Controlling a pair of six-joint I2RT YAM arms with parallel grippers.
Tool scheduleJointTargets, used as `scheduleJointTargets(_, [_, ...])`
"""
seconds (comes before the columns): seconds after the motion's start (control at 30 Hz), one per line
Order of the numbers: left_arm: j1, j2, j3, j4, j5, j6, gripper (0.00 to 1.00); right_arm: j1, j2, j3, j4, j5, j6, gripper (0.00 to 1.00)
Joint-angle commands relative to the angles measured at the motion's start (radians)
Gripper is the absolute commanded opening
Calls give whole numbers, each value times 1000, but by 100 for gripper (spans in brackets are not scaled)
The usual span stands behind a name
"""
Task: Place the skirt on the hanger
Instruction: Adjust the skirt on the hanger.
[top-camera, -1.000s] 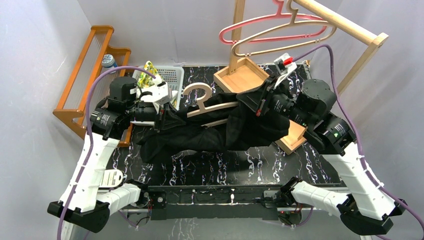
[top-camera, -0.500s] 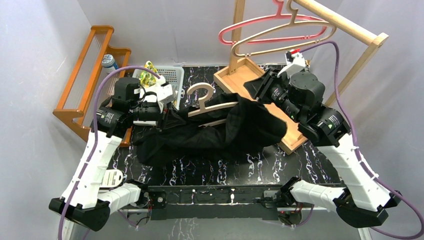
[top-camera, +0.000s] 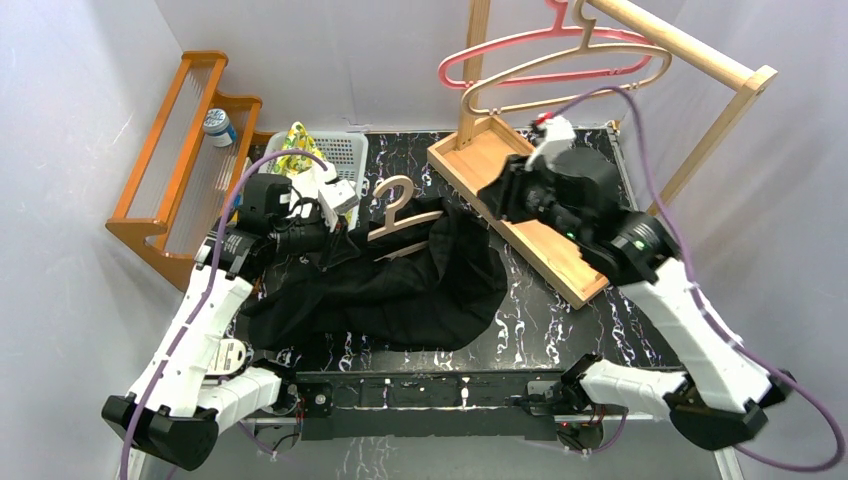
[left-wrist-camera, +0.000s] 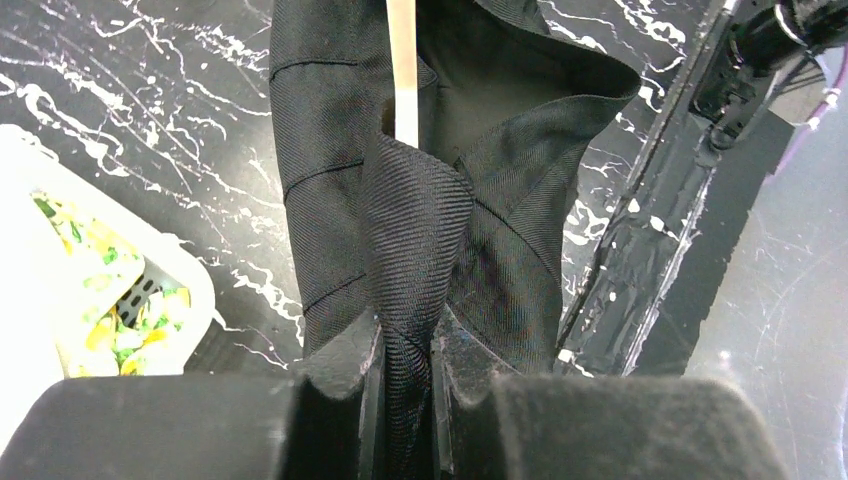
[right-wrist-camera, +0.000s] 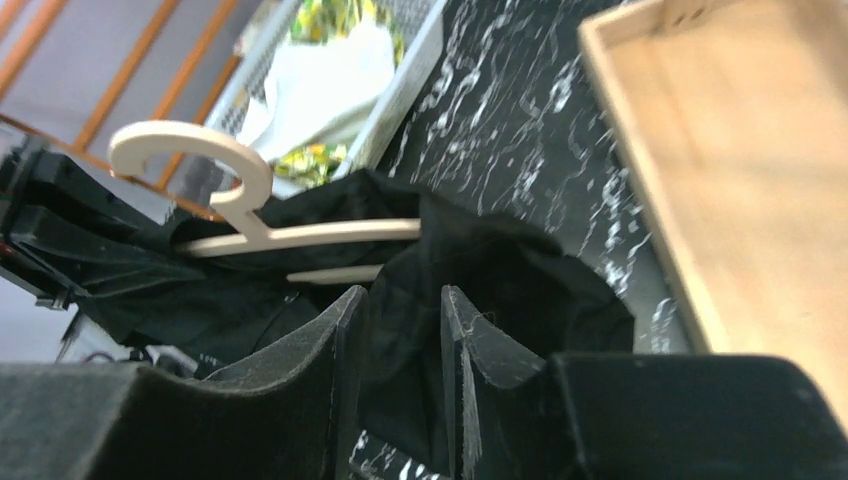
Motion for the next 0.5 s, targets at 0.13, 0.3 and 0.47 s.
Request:
scheduleJointTargets(0.13, [3, -41, -69, 142, -59, -165, 0, 157, 160, -23, -6, -13, 133, 47])
scheduleJointTargets(0.3, [3, -35, -67, 148, -39, -178, 0, 307, 318, -77, 64, 250, 108, 57])
scheduleJointTargets(0.47, [3, -53, -49, 117, -14, -161, 0, 307, 385, -85, 80, 464, 94, 54])
